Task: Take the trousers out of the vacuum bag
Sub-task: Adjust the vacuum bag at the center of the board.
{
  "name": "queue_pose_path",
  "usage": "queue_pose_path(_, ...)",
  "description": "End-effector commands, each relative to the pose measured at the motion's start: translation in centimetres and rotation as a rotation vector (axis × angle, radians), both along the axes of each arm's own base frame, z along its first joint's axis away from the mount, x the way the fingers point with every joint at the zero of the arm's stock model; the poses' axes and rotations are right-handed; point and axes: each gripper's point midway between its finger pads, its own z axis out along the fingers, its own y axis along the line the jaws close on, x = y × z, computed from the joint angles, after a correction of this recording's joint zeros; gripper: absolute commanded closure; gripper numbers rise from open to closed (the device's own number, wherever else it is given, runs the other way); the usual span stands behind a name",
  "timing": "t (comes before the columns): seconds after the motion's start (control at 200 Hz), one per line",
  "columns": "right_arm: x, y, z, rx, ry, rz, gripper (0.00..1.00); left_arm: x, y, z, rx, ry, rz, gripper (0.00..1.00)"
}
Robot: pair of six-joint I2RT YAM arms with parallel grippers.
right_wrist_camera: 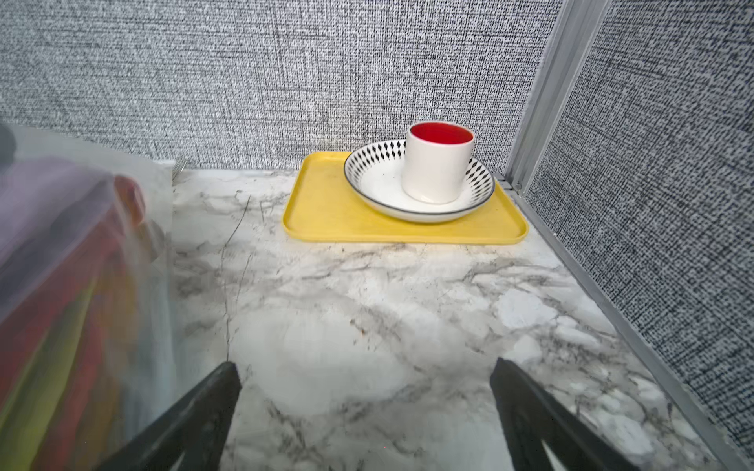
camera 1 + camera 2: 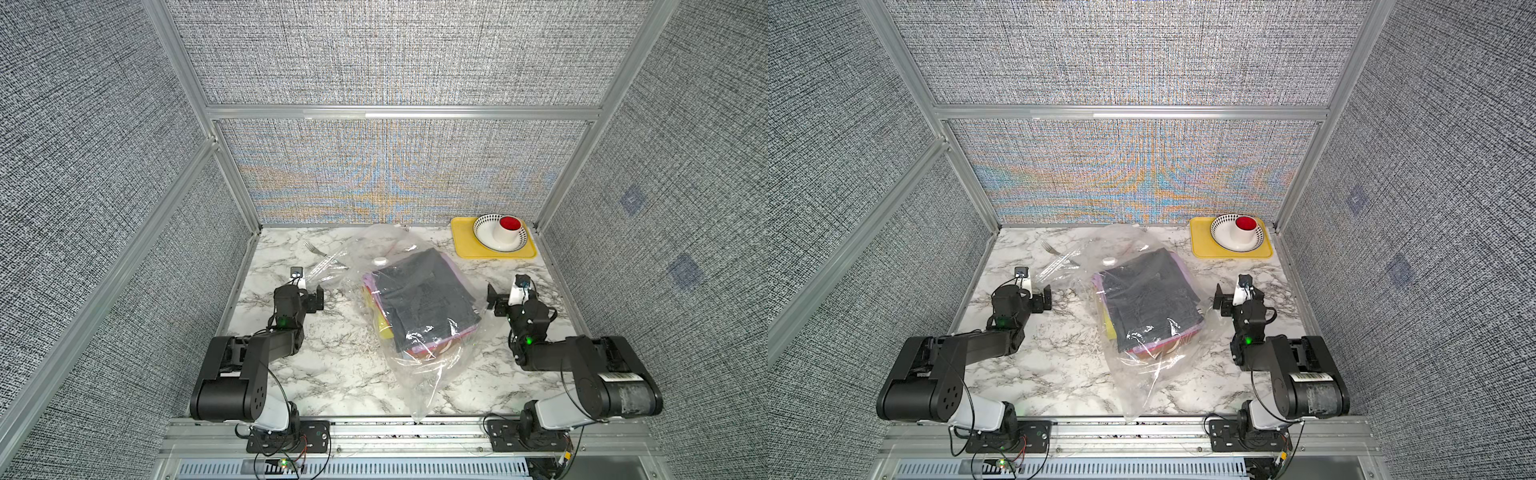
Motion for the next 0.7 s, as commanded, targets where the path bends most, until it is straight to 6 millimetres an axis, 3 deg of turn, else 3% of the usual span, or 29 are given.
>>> queue_pose_path(0.0,1.8,-0.1,1.7,0.006,0.084,-0.010,0.01,0.3,0.4,2.6,0.005,0.027,0.022,0.01)
queue_pose_path(0.125,2.9,0.3,5.7,0.021,0.057,-0.001,0.01,0.9,-0.1,5.4,-0.043,0.000,0.018,0.01)
queue_pose_path(0.215,3.2,1.2,7.3,0.041,0.066,0.033,0.01,1.9,-1.9,6.9,-0.082,0.017,-0.075,0.01)
queue_pose_path(0.345,3.1,4.0,7.6,0.030,0.152,0.126,0.01,3.7,-4.8,8.3,-0.135,0.077,-0.228,0.01)
queue_pose_path(0.39,2.8,5.2,6.8,0.027,0.198,0.164,0.01,4.1,-6.8,8.6,-0.177,0.099,-0.334,0.01)
queue_pose_path(0.41,3.1,5.9,7.8,0.025,0.188,0.184,0.01,4.1,-7.6,8.7,-0.198,0.113,-0.384,0.01)
queue_pose_path(0.46,2.7,7.4,7.8,0.021,0.219,0.232,0.01,4.1,-9.8,8.8,-0.257,0.152,-0.493,0.00)
queue_pose_path(0.696,-0.6,13.0,9.0,0.020,0.245,0.410,0.01,4.0,-14.4,9.4,-0.293,0.176,-0.654,0.00)
